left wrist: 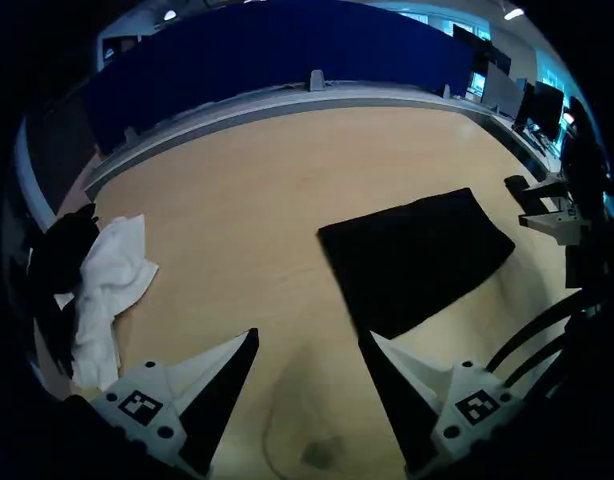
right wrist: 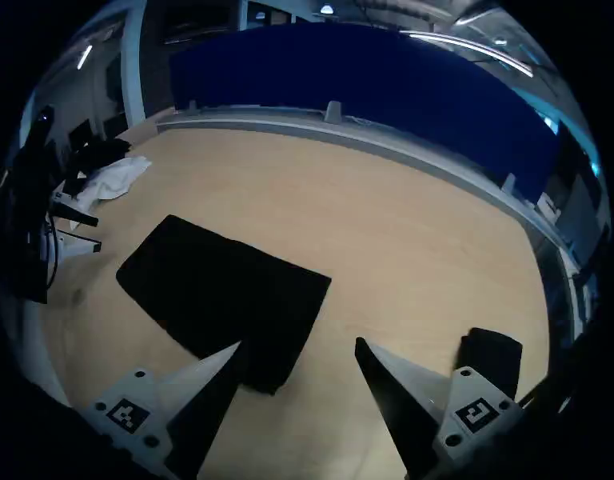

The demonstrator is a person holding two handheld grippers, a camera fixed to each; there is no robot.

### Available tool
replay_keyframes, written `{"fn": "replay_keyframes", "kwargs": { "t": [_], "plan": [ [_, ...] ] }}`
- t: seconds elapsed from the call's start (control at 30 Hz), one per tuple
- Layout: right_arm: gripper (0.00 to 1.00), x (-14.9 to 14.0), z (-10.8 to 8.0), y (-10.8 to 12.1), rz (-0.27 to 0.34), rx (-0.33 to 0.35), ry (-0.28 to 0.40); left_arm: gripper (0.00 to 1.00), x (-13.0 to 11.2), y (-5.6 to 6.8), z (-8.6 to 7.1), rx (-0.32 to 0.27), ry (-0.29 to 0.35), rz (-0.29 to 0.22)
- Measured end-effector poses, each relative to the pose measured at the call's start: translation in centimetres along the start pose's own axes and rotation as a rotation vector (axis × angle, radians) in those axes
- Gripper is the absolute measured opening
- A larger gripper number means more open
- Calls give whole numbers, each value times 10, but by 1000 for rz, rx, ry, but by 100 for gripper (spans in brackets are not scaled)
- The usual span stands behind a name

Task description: Fold towel

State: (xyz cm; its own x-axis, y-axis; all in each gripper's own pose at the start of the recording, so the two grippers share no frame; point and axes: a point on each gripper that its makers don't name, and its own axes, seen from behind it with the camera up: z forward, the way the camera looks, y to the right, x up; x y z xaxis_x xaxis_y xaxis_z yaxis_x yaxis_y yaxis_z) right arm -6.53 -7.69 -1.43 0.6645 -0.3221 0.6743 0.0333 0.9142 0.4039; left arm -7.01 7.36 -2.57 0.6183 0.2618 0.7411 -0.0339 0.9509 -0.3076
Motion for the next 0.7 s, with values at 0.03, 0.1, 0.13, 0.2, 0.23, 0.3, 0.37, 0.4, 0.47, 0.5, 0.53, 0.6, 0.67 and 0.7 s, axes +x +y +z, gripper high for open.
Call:
{"fn": "replay_keyframes", "kwargs": {
  "t": [0.03,0.1,0.13,0.2,0.23,0.3,0.37,0.4,0.47,0.5,0.53,0.6,0.67,0.7],
  "plan": [
    [100,-2,-2,-1,-2,-1,-1,93,-2,0,-2,1,2,0],
    [100,-5,-7,-2,-5,-2,-2,93,-5,1,-7,2,5,1],
    [100,-6,-8,-3,-7,-2,-2,93,-5,1,-8,2,6,0],
    [100,-7,-10,-4,-11,-2,-3,93,-6,1,-10,1,8,-2],
    [100,-8,-10,-4,-11,-1,-3,93,-5,1,-10,1,9,-3],
    [100,-8,-11,-5,-13,1,-3,93,-5,1,-11,2,10,-6],
    [100,-9,-11,-6,-15,5,-2,93,-5,0,-12,4,12,-8],
    [100,-9,-11,-6,-17,9,-3,93,-5,-1,-14,5,13,-10],
    [100,-11,-11,-8,-24,18,-7,93,-7,-1,-17,8,13,-12],
    [100,-12,-10,-9,-29,25,-9,93,-9,-2,-19,11,13,-15],
    [100,-13,-10,-10,-34,32,-11,93,-11,-2,-21,15,13,-19],
    [100,-16,-9,-12,-48,47,-17,93,-17,-3,-26,23,12,-31],
    [100,-19,-8,-15,-63,63,-23,93,-23,-3,-32,29,9,-49],
    [100,-20,-7,-17,-73,73,-26,93,-27,-3,-35,33,6,-60]
  ]
}}
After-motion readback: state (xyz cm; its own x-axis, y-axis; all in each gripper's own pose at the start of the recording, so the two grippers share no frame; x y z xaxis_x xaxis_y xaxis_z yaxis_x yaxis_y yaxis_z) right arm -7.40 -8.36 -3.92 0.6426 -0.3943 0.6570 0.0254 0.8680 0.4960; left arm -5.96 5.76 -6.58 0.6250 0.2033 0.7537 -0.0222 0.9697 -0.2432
